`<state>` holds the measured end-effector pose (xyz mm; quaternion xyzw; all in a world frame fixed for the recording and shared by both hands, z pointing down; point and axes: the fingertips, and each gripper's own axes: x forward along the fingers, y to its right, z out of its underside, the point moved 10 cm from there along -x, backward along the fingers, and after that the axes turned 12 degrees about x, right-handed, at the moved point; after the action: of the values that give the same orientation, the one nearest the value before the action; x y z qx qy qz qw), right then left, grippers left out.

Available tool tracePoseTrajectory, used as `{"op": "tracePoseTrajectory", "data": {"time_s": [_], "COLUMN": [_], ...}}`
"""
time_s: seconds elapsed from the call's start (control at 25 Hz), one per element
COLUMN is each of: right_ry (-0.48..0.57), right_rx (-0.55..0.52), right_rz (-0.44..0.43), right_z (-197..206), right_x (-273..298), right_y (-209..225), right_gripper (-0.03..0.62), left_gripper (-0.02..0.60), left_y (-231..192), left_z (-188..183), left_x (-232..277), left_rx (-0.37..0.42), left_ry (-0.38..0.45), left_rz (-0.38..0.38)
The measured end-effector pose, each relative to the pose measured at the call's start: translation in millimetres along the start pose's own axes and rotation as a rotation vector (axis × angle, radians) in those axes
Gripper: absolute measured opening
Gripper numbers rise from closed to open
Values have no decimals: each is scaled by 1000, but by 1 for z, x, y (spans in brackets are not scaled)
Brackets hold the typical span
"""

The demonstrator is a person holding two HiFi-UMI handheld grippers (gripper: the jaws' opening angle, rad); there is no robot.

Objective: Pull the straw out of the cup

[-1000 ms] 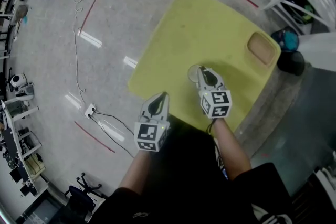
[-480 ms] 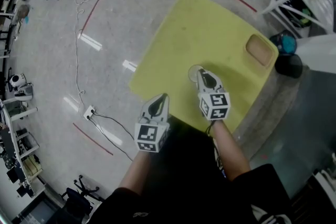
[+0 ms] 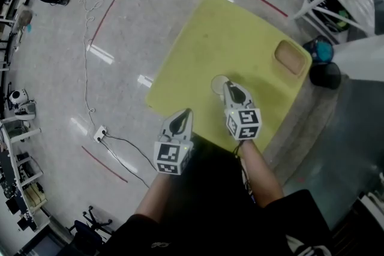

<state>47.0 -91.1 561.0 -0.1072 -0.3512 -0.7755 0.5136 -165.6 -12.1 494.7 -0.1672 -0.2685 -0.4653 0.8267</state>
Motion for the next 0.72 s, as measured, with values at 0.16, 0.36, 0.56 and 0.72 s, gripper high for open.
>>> {"op": "tracePoseTrajectory", "data": {"time_s": [0.16, 0.36, 0.56, 0.72], "right_ry": [6, 22, 32, 47], "right_rx": [-2, -19, -37, -46], "right_rz": [1, -3, -8, -16], "right_z": [-3, -10, -15, -22], "right_x": [-7, -13, -20, -32], "right_y": [-2, -7, -12, -20], "right_gripper": [38, 38, 38, 38], "left_gripper": [44, 44, 44, 44], "left_y": [4, 4, 4, 5], "left_z": [-3, -6, -9, -15], "left_x": [-1, -3, -1, 1], "left_rx": [5, 10, 15, 15], "left_ry": [11, 23, 43, 55], "left_rz": [10, 13, 20, 33]}}
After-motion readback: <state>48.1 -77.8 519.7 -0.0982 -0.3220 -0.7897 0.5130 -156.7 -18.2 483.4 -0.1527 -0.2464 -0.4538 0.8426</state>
